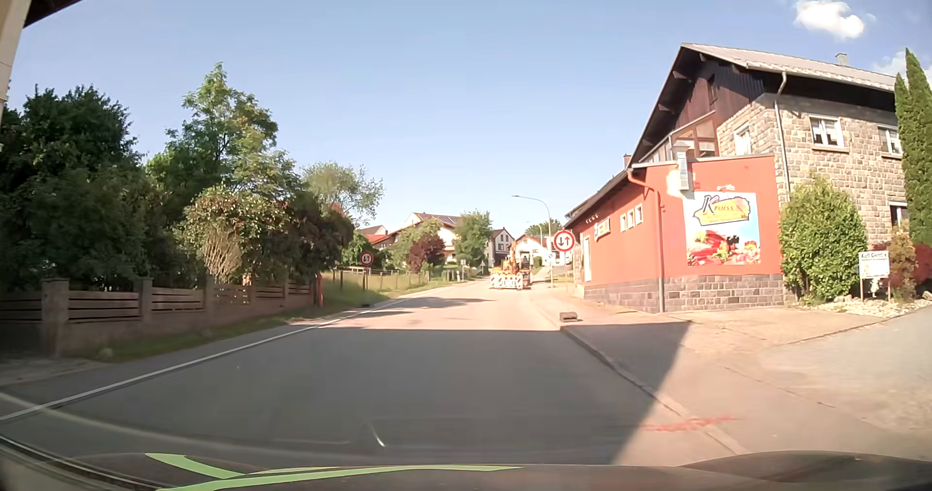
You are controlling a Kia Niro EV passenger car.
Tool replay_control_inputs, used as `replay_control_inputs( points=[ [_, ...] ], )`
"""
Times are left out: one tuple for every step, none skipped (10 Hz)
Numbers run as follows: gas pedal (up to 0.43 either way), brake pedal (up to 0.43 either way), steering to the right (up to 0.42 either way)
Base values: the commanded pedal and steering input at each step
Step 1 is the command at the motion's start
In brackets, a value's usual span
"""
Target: Follow the waypoints while adhering to traffic rules and regulations
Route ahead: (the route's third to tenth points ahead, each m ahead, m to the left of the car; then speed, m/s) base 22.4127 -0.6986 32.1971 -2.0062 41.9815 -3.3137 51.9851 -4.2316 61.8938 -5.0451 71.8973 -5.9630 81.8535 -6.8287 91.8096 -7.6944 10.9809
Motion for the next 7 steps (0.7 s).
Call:
replay_control_inputs(
  points=[
    [0.098, 0.0, -0.013],
    [0.098, 0.0, -0.014],
    [0.098, 0.0, -0.014],
    [0.098, 0.0, -0.014],
    [0.098, 0.0, -0.014],
    [0.098, 0.0, -0.014],
    [0.098, 0.0, -0.013]
  ],
)
